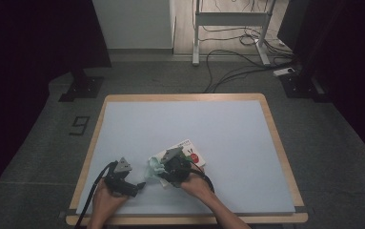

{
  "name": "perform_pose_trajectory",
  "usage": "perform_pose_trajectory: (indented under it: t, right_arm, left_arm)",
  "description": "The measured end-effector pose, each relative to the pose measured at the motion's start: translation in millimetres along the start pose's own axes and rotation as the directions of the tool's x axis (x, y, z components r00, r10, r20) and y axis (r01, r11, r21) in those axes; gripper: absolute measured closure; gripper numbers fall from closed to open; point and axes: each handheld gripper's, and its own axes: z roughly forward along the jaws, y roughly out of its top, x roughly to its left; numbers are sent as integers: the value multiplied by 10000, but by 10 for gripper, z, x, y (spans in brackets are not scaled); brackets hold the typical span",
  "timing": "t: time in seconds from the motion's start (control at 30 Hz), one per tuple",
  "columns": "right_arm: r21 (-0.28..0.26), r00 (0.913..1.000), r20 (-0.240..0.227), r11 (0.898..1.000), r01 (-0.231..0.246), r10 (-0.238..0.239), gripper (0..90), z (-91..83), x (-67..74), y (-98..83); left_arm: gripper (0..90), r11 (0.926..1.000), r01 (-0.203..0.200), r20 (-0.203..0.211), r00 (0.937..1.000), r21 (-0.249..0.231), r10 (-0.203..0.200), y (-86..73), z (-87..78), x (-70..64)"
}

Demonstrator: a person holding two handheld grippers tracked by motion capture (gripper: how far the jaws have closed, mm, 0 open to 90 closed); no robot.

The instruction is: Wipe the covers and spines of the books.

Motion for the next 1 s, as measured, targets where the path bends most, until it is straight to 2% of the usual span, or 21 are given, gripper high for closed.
perform_pose_trajectory:
  t: [0.2, 0.43, 0.67, 1.0]
  right_arm:
    - [51, 9997, 234, 10000, 44, -45, 714, 53, -67, 68]
    - [-15, 9997, 240, 10000, 39, -38, 716, 43, -107, 45]
    - [-37, 9987, 495, 10000, -73, 75, 717, -1, -176, -8]
    - [-105, 9940, 927, 9983, -576, 584, 717, -139, -360, -172]
  left_arm:
    - [0, 10000, -14, -2, 10000, 9, 14, 0, -1, 2]
    - [0, 10000, -2, -9, 10000, 2, 2, 0, 0, 0]
    - [0, 10000, -2, -15, 10000, -5, 2, 0, 0, 0]
    - [0, 10000, 2, -9, 10000, -5, -2, 0, 0, -1]
